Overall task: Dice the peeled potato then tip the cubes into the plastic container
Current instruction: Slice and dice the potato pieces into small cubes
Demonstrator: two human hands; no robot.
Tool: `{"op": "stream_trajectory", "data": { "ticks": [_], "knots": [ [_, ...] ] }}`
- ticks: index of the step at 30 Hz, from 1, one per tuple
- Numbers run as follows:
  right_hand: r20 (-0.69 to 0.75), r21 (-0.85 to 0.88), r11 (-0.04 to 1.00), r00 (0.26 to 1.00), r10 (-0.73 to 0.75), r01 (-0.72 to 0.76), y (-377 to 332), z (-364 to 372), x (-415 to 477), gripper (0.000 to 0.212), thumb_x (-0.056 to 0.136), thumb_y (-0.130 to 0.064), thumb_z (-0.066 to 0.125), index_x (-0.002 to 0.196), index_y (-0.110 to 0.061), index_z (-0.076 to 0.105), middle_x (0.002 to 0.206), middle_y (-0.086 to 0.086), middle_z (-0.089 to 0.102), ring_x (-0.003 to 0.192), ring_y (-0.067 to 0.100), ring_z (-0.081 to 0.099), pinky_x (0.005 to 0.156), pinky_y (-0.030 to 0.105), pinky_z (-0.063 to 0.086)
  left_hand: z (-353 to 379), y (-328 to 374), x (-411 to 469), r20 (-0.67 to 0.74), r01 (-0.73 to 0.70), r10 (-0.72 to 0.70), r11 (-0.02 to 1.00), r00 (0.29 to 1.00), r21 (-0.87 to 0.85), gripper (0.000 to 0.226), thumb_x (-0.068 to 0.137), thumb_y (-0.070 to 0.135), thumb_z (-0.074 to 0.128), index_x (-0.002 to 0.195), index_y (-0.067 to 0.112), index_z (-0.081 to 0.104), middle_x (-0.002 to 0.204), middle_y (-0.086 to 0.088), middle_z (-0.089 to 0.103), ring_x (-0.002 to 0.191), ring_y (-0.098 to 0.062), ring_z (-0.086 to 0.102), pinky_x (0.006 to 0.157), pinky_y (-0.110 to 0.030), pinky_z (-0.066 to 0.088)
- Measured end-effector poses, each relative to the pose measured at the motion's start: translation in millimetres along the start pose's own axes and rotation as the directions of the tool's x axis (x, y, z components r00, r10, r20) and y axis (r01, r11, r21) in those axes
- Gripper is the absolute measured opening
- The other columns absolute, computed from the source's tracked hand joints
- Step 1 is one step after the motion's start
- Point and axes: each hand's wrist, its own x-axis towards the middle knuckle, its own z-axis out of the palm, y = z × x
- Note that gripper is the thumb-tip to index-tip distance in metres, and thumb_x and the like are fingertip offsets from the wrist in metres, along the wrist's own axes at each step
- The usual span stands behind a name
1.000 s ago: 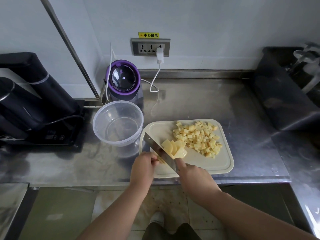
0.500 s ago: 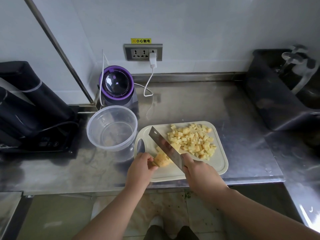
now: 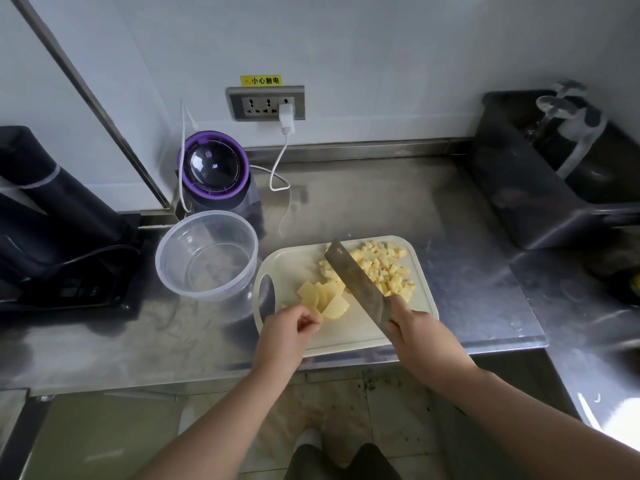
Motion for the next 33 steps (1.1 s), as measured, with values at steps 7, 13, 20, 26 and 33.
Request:
{"op": "stream_trajectory", "data": {
  "ticks": [7, 13, 20, 26, 33],
  "knots": [
    [0.016, 0.004, 0.997, 0.997, 0.08, -0.08, 29.5, 1.2, -24.1, 0.021, 0.104, -0.02, 0.037, 0.125, -0.021, 0.032, 0.091, 0.001, 0.063, 0.071, 0.018, 0.064, 0.068, 0.037, 0.058, 51.9, 43.4, 18.8, 0.113, 0.059, -0.054, 0.997, 0.992, -0.04, 0.012, 0.091, 0.018, 0.063, 0.101, 0.017, 0.068, 0.1, 0.006, 0.067, 0.095, -0.013, 0.063, 0.077, -0.02, 0.049],
    [0.06, -0.032, 0.991, 0.99, 0.128, -0.126, 44.6, 6.6, -38.0, 0.034, 0.101, -0.012, 0.039, 0.131, -0.023, 0.029, 0.091, 0.002, 0.066, 0.071, 0.018, 0.067, 0.067, 0.036, 0.059, 65.7, 47.0, 21.1, 0.022, 0.01, -0.012, 0.997, 1.0, 0.079, 0.02, 0.094, 0.016, 0.058, 0.112, 0.016, 0.065, 0.114, 0.004, 0.066, 0.106, -0.013, 0.06, 0.08, -0.018, 0.043],
    [0.105, -0.146, 0.984, 0.988, 0.117, -0.101, 46.5, 12.6, -42.5, 0.039, 0.096, -0.005, 0.041, 0.129, -0.022, 0.029, 0.077, 0.0, 0.057, 0.065, 0.019, 0.063, 0.062, 0.035, 0.057, 63.6, 39.2, 12.2, 0.041, -0.015, 0.008, 0.983, 0.999, 0.181, 0.018, 0.089, 0.028, 0.065, 0.104, 0.02, 0.069, 0.101, 0.006, 0.069, 0.085, -0.013, 0.065, 0.075, -0.031, 0.057],
    [0.155, -0.142, 0.986, 0.982, 0.112, -0.09, 44.6, 18.4, -42.1, 0.045, 0.091, -0.002, 0.042, 0.128, -0.025, 0.03, 0.079, 0.001, 0.056, 0.067, 0.019, 0.062, 0.054, 0.034, 0.05, 67.2, 46.0, 14.2, 0.006, 0.004, -0.005, 0.972, 1.0, 0.235, 0.014, 0.09, 0.028, 0.062, 0.098, 0.02, 0.071, 0.095, 0.004, 0.07, 0.085, -0.016, 0.065, 0.073, -0.029, 0.053],
    [0.176, -0.105, 0.99, 0.978, 0.114, -0.097, 44.1, 18.5, -42.2, 0.045, 0.091, -0.001, 0.041, 0.126, -0.027, 0.032, 0.08, 0.001, 0.058, 0.07, 0.019, 0.064, 0.059, 0.037, 0.055, 70.6, 42.8, 17.3, -0.002, -0.012, 0.013, 0.96, 1.0, 0.279, 0.016, 0.091, 0.027, 0.062, 0.102, 0.018, 0.07, 0.099, 0.004, 0.069, 0.087, -0.016, 0.065, 0.072, -0.026, 0.051]
  ]
}}
